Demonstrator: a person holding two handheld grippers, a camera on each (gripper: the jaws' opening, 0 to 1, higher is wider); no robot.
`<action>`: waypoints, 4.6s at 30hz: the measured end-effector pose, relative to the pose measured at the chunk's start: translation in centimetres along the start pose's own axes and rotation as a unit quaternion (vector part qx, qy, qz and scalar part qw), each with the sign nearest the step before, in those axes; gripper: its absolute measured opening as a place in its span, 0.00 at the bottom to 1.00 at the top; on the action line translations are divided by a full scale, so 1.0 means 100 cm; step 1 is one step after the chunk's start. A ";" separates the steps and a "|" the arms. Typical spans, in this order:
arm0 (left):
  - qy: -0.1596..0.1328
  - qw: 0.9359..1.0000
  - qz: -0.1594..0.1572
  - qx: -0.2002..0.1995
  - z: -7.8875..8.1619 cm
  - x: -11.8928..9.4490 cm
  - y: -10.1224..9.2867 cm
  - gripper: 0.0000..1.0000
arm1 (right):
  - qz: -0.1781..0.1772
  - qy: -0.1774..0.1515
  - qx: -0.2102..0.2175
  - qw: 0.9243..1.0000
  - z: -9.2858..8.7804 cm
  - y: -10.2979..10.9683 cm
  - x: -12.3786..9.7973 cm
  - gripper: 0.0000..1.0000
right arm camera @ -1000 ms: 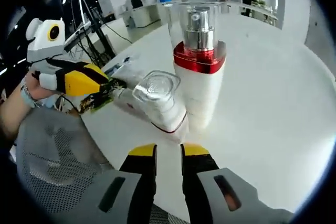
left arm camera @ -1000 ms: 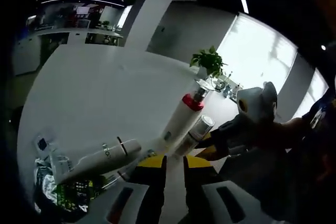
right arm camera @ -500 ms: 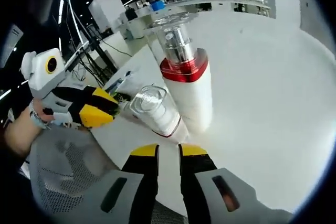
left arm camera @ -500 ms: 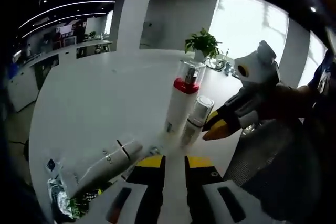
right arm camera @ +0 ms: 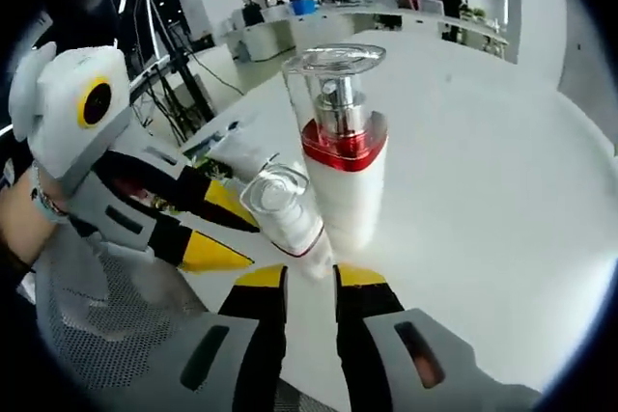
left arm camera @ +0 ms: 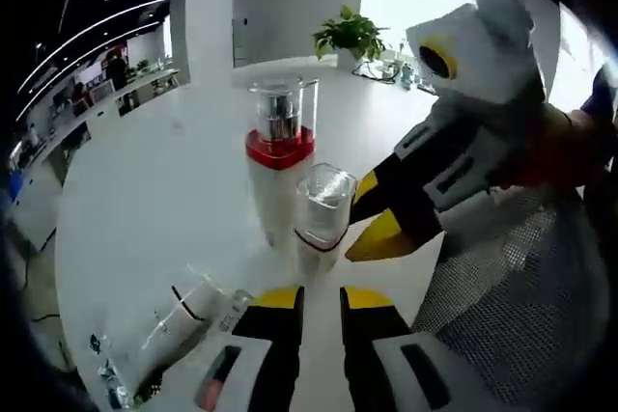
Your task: Arrange the skincare products in the storage area until every visible bottle or jar stands upright without overlapping.
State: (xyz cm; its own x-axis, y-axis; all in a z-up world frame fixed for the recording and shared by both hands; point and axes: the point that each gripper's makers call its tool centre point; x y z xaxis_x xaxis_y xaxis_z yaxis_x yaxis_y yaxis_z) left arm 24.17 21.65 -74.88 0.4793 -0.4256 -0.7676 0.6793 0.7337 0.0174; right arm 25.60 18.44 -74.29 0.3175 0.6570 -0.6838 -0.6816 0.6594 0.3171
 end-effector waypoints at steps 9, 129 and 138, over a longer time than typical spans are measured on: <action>-0.018 0.999 0.013 0.024 0.005 0.014 -0.004 0.16 | 0.008 -0.002 0.018 1.000 -0.002 -0.002 0.001 0.16; -0.041 0.930 0.212 -0.296 -0.074 -0.057 0.223 0.32 | 0.018 -0.005 -0.048 0.999 0.037 -0.022 -0.059 0.40; -0.033 0.927 0.226 -0.296 -0.086 -0.060 0.229 0.31 | 0.020 -0.078 -0.166 0.983 0.128 0.001 -0.109 0.41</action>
State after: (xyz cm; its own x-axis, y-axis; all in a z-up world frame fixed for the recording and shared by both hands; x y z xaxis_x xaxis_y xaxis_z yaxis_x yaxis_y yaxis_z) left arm 32.06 45.52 -75.39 0.6875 -0.0208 -0.7259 -0.0147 0.9990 -0.0425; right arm 30.51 16.00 -58.45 0.3656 0.7444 -0.5587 -0.8651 0.4933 0.0912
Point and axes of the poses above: the point that each gripper's makers call its tool centre point, and the gripper's own axes: x roughly forward along the fingers, y roughly to its left, z roughly out of its top, and after that the axes turned 13 degrees about z, right-handed
